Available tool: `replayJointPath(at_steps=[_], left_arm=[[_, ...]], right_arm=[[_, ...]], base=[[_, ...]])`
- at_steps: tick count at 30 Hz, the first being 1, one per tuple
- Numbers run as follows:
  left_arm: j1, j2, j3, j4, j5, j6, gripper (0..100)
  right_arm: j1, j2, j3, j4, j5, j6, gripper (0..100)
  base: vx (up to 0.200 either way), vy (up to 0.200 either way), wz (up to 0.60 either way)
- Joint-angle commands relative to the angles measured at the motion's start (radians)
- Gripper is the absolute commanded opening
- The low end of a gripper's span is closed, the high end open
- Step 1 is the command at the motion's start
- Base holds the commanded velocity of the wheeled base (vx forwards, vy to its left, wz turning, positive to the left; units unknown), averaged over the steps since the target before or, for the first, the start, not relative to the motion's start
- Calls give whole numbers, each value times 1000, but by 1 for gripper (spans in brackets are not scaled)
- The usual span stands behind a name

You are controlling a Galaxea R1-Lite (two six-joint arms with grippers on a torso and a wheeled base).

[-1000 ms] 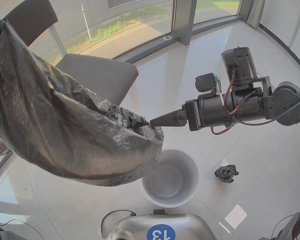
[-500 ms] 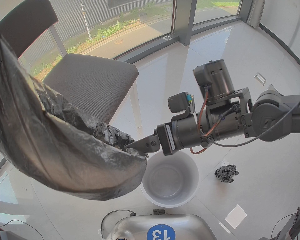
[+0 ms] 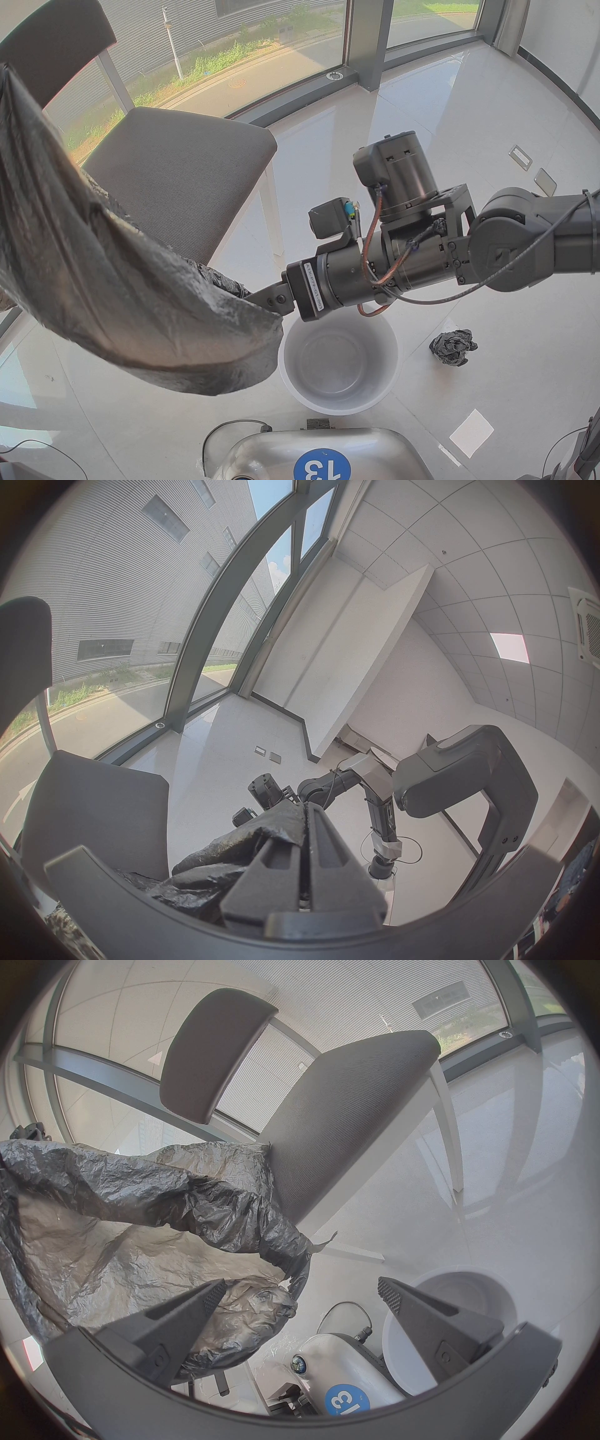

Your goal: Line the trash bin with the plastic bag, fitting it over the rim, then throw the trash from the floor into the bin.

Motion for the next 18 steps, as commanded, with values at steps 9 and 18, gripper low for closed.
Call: replayJointPath(at_steps=[9, 18], left_arm=[[0, -2, 0, -3, 1, 0, 0], [0, 0, 14, -18, 2, -2, 0]], right_arm=[[23, 4, 8, -3, 0, -6, 0], [24, 1, 8, 4, 0, -1, 0]], base=[[0, 0, 0], [0, 0, 0]])
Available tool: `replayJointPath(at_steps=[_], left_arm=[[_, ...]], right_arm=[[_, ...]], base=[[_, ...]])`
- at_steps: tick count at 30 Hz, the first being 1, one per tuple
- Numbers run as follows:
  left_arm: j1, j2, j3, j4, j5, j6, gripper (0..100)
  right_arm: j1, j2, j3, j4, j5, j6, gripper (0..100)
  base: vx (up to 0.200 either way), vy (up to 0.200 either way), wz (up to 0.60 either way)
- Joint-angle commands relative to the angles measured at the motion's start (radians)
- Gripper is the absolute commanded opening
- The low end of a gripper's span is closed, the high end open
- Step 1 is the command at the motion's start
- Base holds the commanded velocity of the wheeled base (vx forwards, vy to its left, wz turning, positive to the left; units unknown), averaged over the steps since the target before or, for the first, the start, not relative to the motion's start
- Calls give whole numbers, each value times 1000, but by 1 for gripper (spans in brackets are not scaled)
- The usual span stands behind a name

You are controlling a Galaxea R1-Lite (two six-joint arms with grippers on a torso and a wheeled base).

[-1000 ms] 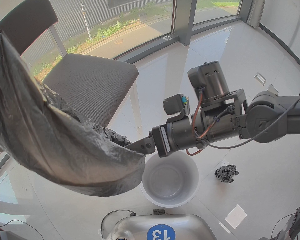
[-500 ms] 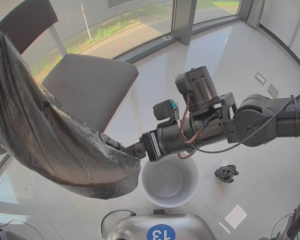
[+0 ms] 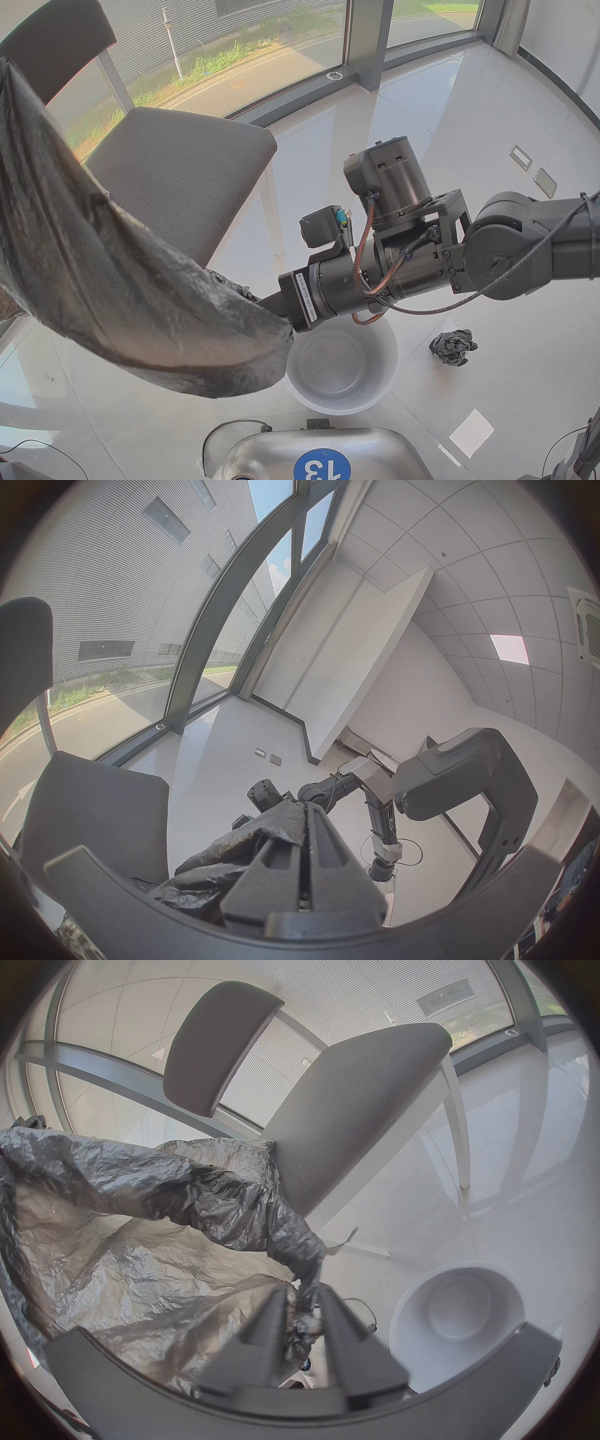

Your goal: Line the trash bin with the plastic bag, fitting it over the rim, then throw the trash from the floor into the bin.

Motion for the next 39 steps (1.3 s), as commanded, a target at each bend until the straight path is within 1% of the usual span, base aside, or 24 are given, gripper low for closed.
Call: replayJointPath(at_steps=[1, 6, 9, 11, 13, 14, 16, 19, 21, 24, 27, 30, 31, 33, 35, 36, 39], left_arm=[[2, 2, 11, -2, 0, -2, 0], [2, 7, 11, -6, 3, -8, 0], [9, 27, 11, -56, 31, -19, 0], [14, 51, 7, -94, 43, -19, 0], [14, 68, 4, -111, 45, -19, 0], [9, 97, -5, -131, 43, -16, 0], [3, 120, -15, -137, 40, -14, 0], [-40, 191, -56, -148, 36, -13, 0], [-57, 234, -81, -159, 36, -13, 0], [-75, 311, -120, -173, 36, -14, 0], [-86, 386, -173, -174, 36, -21, 0], [-87, 444, -194, -171, 36, -31, 0], [-87, 447, -194, -173, 36, -36, 0], [-90, 478, -194, -168, 36, -71, 0], [-93, 485, -194, -165, 34, -82, 0], [-100, 504, -193, -164, 34, -110, 0], [-100, 522, -180, -164, 36, -145, 0]], right_arm=[[1, -5, 5, 0, 0, 0, 0], [-1, -31, 26, 2, -3, 0, 0], [-15, -91, 74, 0, -14, -1, 0], [-41, -144, 119, -1, -20, -1, 0], [-56, -181, 145, -1, -26, -3, 0], [-85, -247, 194, -1, -41, -6, 0], [-108, -296, 227, -1, -46, -9, 0], [-179, -445, 330, 0, -46, -20, 0], [-225, -523, 396, 2, -46, -40, 0], [-295, -634, 511, 2, -44, -93, 0], [-338, -720, 616, 3, -43, -124, 0], [-346, -795, 714, 3, -43, -126, 0], [-346, -801, 723, 3, -43, -126, 0], [-344, -844, 801, 3, -43, -129, 0], [-343, -855, 826, 5, -43, -130, 0], [-338, -871, 879, 5, -43, -138, 0], [-334, -879, 938, 3, -41, -152, 0]], base=[[0, 0, 0], [0, 0, 0], [0, 0, 0], [0, 0, 0], [0, 0, 0], [0, 0, 0], [0, 0, 0], [0, 0, 0], [0, 0, 0], [0, 0, 0], [0, 0, 0], [0, 0, 0], [0, 0, 0], [0, 0, 0], [0, 0, 0], [0, 0, 0], [0, 0, 0]])
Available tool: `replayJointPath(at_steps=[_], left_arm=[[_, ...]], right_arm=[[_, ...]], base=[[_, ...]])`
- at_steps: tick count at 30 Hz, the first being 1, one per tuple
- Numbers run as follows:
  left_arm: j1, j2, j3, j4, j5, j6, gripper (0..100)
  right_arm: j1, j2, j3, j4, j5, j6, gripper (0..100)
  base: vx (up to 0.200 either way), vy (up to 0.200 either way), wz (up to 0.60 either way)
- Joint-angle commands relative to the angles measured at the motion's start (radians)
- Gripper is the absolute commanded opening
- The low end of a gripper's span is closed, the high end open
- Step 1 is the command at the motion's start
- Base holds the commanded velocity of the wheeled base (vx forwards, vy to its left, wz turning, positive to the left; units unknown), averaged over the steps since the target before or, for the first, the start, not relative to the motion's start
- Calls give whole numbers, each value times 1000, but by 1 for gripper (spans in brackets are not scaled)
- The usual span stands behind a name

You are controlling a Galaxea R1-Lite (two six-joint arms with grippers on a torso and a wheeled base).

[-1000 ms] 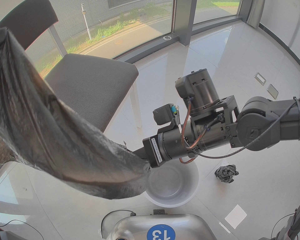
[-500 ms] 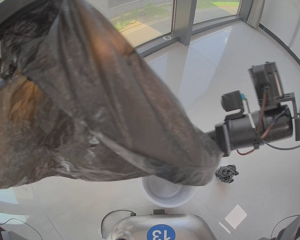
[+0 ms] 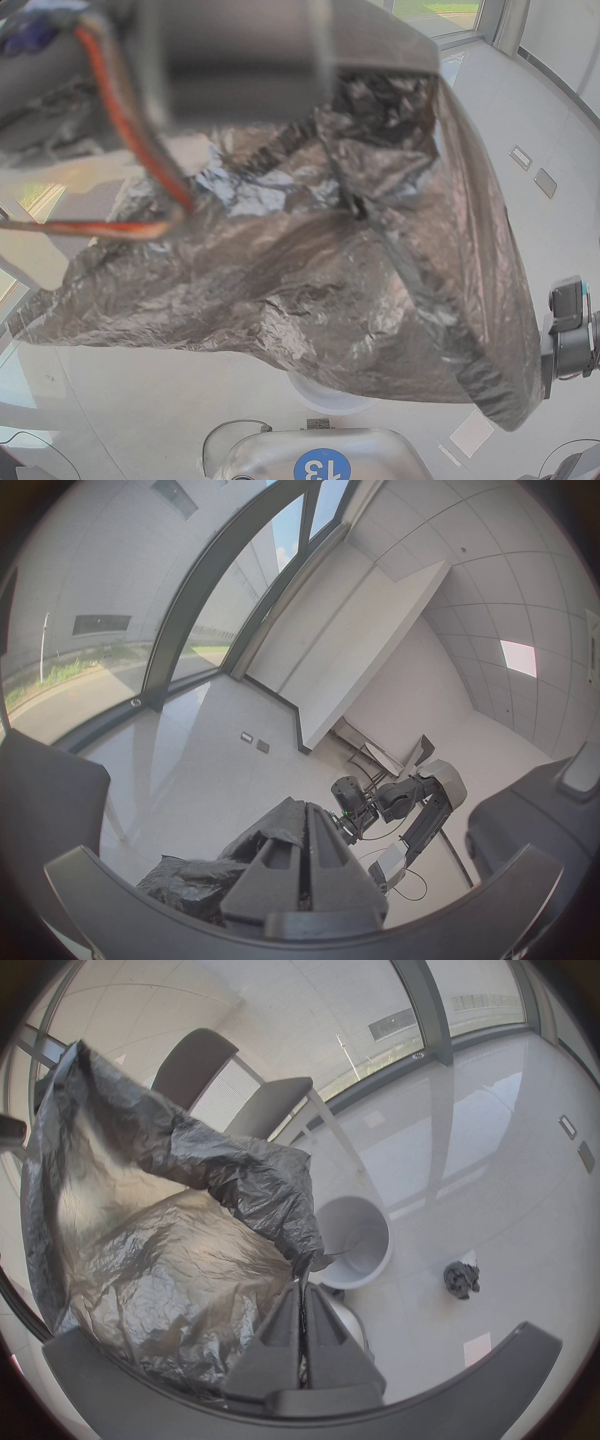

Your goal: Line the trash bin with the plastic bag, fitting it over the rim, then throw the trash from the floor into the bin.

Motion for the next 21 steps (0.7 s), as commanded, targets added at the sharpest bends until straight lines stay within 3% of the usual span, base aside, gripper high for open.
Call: replayJointPath(at_steps=[1, 7, 13, 16, 21], left_arm=[[-12, 106, 6, 3, 0, -64, 0], [-2, 123, 69, 0, 10, -81, 0], [23, 121, 167, -33, 10, -139, 0], [46, 123, 193, -69, 10, -137, 0], [95, 163, 224, -196, -4, -130, 0]], right_arm=[[-1, -101, 141, 0, 0, -32, 0], [3, -89, 193, -3, -2, -107, 0], [-7, -57, 199, -11, -3, -125, 0], [-27, -37, 189, -17, -3, -136, 0], [-108, 14, 192, -83, -8, -246, 0]], base=[[0, 0, 0], [0, 0, 0], [0, 0, 0], [0, 0, 0], [0, 0, 0]])
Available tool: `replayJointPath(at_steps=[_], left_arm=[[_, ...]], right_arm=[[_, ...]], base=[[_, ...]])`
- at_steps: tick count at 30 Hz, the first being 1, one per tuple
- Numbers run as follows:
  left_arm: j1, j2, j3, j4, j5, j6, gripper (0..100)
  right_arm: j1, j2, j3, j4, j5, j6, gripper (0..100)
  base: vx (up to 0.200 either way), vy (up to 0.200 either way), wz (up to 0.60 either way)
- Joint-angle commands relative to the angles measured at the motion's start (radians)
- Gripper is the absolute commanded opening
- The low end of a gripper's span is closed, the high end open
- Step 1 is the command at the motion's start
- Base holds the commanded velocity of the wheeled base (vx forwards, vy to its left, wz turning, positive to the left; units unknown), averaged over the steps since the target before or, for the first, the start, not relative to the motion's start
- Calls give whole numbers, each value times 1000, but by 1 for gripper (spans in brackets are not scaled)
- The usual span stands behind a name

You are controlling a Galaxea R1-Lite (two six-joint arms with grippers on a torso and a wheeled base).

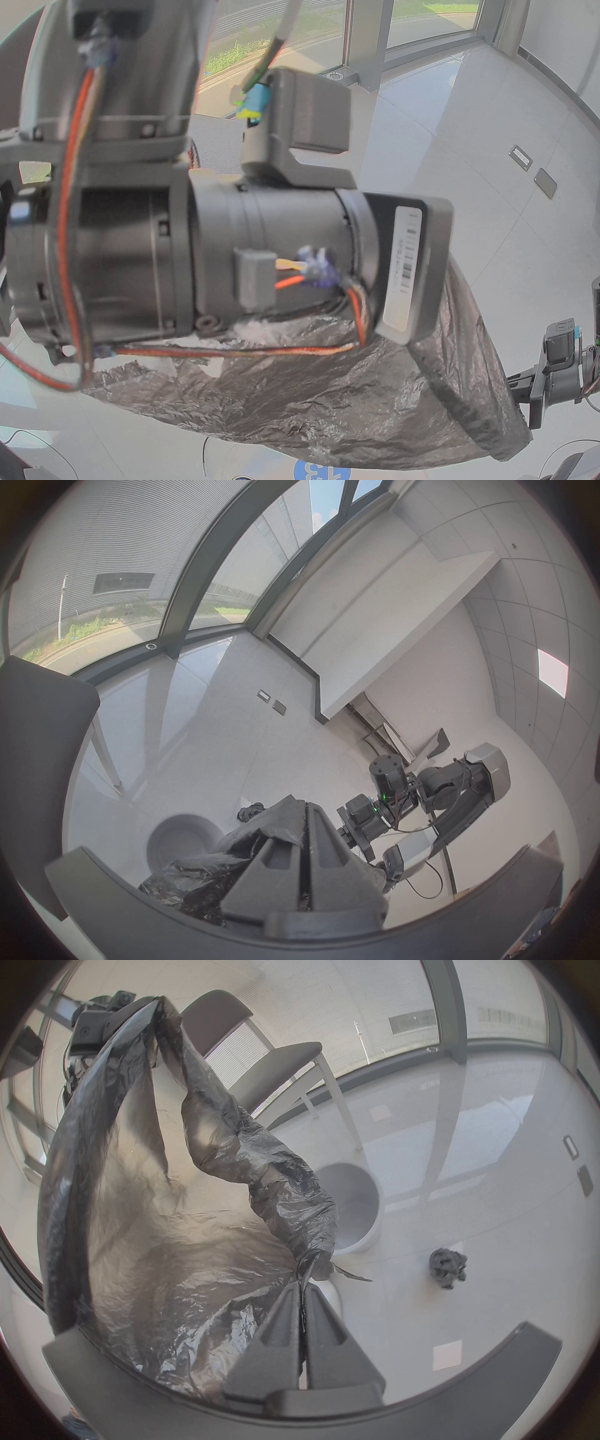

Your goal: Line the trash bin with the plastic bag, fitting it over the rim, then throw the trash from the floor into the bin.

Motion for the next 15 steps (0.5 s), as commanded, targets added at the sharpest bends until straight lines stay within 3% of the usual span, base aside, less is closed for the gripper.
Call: replayJointPath(at_steps=[1, 15], left_arm=[[44, 44, 17, -56, -6, 5, 0], [116, 165, 14, -142, -13, 8, 0]], right_arm=[[-68, 59, -2, -39, -1, -55, 0], [-118, 84, -8, -104, -3, -91, 0]], base=[[0, 0, 0], [0, 0, 0]])
